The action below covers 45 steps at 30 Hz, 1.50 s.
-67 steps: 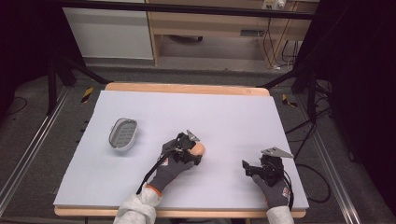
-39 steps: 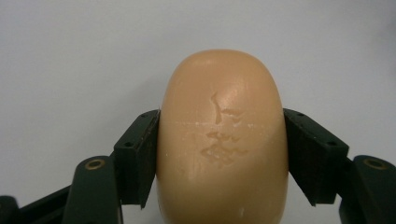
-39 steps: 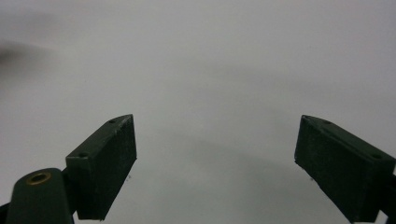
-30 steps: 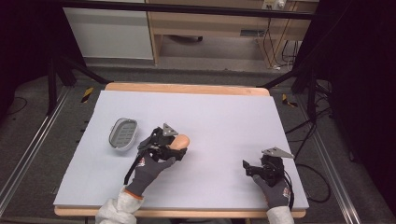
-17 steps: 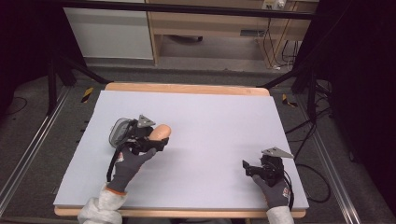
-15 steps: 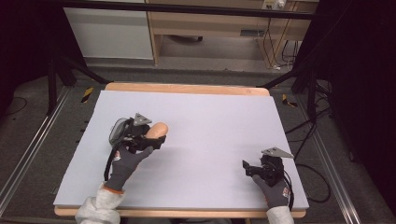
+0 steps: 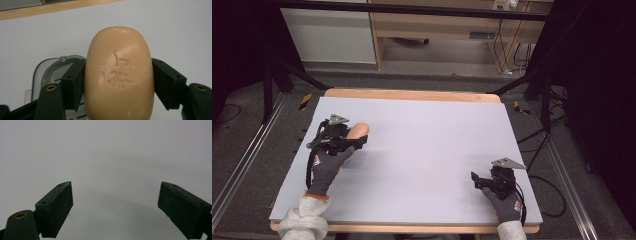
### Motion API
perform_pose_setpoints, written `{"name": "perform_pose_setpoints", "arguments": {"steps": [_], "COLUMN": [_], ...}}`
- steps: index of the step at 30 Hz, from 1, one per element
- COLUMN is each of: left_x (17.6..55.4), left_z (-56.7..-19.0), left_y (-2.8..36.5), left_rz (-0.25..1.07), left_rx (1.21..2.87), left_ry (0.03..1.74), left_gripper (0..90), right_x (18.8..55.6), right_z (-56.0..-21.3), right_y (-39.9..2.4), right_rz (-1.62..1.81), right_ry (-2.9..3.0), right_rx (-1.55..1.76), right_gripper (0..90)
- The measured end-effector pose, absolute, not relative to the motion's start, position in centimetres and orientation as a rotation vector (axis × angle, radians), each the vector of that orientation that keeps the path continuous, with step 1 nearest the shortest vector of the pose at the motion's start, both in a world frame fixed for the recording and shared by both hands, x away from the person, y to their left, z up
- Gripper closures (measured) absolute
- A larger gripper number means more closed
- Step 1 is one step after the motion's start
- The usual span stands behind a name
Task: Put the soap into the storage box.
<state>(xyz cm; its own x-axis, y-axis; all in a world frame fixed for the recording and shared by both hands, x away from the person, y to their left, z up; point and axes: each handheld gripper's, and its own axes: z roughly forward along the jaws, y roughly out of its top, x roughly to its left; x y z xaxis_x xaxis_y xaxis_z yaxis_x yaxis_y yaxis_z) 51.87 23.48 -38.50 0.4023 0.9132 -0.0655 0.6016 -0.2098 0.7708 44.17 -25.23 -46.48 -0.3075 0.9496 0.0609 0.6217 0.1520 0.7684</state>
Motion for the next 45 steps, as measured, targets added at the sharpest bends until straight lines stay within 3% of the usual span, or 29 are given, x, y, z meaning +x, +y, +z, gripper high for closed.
{"name": "perform_pose_setpoints", "arguments": {"steps": [23,45], "left_x": [53.5,53.7], "left_z": [-41.4,-42.8], "left_y": [27.8,28.2], "left_rz": [0.526,0.516], "left_rx": [1.86,1.867], "left_ry": [1.43,1.466], "left_gripper": [31.9,31.8], "right_x": [44.4,44.4], "right_z": [-46.6,-46.6], "right_y": [-24.8,-24.8], "right_rz": [0.983,0.968], "right_ry": [2.006,2.008], "right_rx": [1.495,1.473], "right_gripper": [12.9,12.9]}}
